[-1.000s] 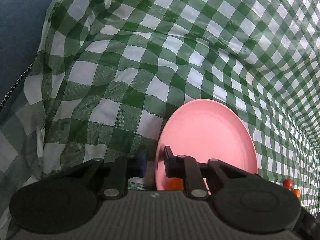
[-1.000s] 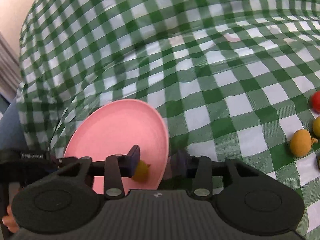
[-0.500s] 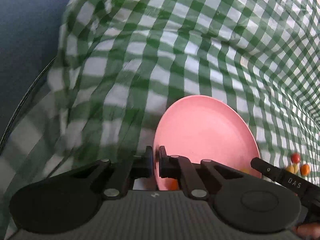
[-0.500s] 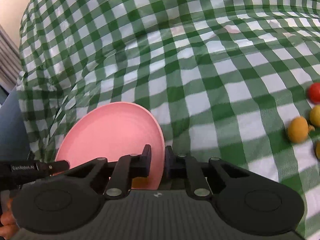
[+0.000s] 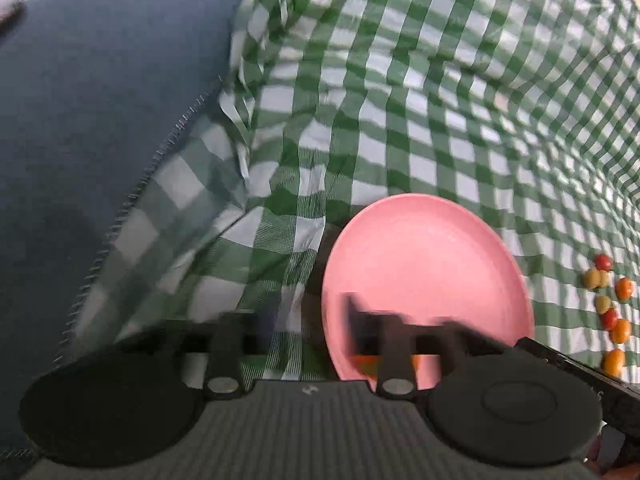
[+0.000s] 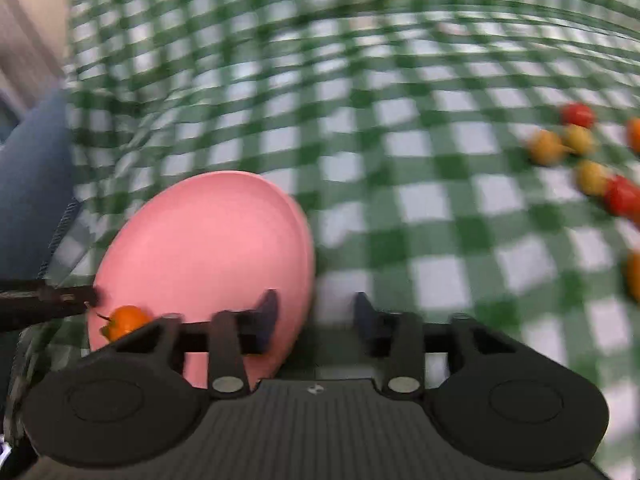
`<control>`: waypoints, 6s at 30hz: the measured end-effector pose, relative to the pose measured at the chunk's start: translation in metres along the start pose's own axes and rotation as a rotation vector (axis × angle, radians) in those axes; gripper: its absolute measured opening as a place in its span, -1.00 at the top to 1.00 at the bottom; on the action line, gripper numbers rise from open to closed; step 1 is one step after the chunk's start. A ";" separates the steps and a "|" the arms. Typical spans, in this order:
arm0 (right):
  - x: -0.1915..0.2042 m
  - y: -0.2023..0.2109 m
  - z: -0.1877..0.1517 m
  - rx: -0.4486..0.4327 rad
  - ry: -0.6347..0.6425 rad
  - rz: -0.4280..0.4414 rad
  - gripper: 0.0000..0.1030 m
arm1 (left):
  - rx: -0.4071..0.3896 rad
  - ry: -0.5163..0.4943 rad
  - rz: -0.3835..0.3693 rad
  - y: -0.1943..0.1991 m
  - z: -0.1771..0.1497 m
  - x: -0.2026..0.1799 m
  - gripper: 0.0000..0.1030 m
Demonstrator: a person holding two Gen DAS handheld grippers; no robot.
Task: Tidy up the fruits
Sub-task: 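Grasp the large orange with the right tool while the left tool grasps the yellow pear-shaped fruit, then carry the large orange and pear-shaped fruit over the pink plate with both tools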
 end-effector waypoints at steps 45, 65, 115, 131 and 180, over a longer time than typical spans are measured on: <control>-0.234 0.068 0.014 -0.293 -0.159 -0.379 -0.98 | -0.056 -0.506 -0.076 -0.045 -0.014 -0.310 -1.00; -0.256 -0.002 0.040 -0.239 -0.122 -0.400 -0.99 | 0.118 -0.515 -0.144 -0.173 -0.010 -0.364 -1.00; -0.203 0.093 0.045 -0.465 -0.124 -0.311 0.23 | 0.105 -0.403 -0.096 0.019 -0.052 -0.249 0.42; 0.001 0.235 -0.063 -0.377 0.121 0.022 0.23 | 0.014 -0.281 -0.126 0.162 -0.101 -0.125 0.42; 0.066 0.205 -0.088 -0.305 0.302 -0.012 0.23 | -0.073 -0.135 -0.077 0.146 -0.061 -0.040 0.42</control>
Point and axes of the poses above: each gripper's, at about its wrist camera, not at the fingertips, and y roughly against the way its jaws point, x to its left, z to its top, the point moved 8 cm from there along -y, roughly the way its jaws point, and after that the axes turned 4 degrees about -z, right-handed, at the moved point
